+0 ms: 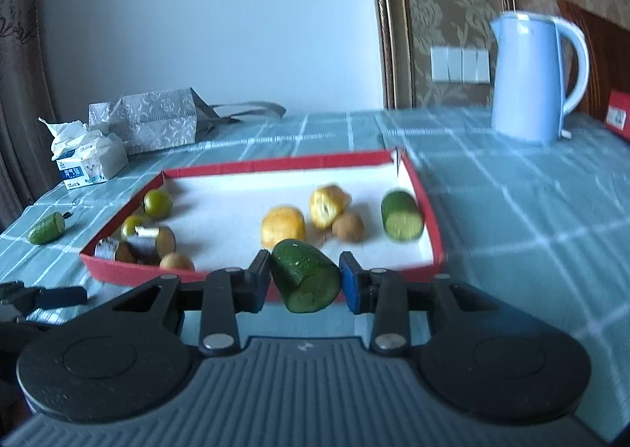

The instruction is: Organize fruits

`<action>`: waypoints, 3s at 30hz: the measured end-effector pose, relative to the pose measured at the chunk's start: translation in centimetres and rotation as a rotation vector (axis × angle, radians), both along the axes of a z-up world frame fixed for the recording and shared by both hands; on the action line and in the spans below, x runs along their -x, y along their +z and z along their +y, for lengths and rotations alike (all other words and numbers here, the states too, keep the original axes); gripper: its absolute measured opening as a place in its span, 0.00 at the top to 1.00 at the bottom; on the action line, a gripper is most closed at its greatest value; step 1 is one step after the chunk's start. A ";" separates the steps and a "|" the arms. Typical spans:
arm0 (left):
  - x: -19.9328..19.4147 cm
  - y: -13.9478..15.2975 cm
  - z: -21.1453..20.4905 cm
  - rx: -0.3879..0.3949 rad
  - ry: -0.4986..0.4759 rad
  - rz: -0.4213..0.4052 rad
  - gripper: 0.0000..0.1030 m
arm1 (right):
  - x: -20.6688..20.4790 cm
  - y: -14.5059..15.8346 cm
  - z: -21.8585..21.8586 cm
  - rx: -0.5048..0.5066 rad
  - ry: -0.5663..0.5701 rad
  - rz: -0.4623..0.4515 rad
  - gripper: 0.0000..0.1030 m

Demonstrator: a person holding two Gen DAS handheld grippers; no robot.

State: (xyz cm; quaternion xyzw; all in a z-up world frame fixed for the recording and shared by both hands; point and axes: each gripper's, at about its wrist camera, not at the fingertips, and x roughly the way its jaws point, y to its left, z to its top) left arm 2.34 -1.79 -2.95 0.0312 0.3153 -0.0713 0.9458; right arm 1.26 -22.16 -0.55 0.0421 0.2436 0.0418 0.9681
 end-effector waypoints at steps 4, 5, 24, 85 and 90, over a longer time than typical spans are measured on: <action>0.0 0.0 -0.1 -0.003 -0.001 0.001 0.13 | -1.1 1.0 0.7 0.031 0.017 -0.018 0.66; 0.0 0.0 -0.1 -0.004 -0.001 0.001 0.13 | -1.6 1.2 0.9 0.036 0.024 -0.018 0.66; -0.1 0.0 -0.2 -0.005 -0.003 0.003 0.10 | -8.2 0.0 4.7 0.162 0.102 0.101 0.66; -0.3 0.0 0.3 0.023 0.025 -0.006 0.06 | -1.0 -0.3 2.4 -0.004 -0.056 -0.087 0.00; 0.1 0.3 0.6 0.014 0.077 -0.024 0.06 | 2.1 -0.9 1.2 -0.011 -0.135 -0.131 0.00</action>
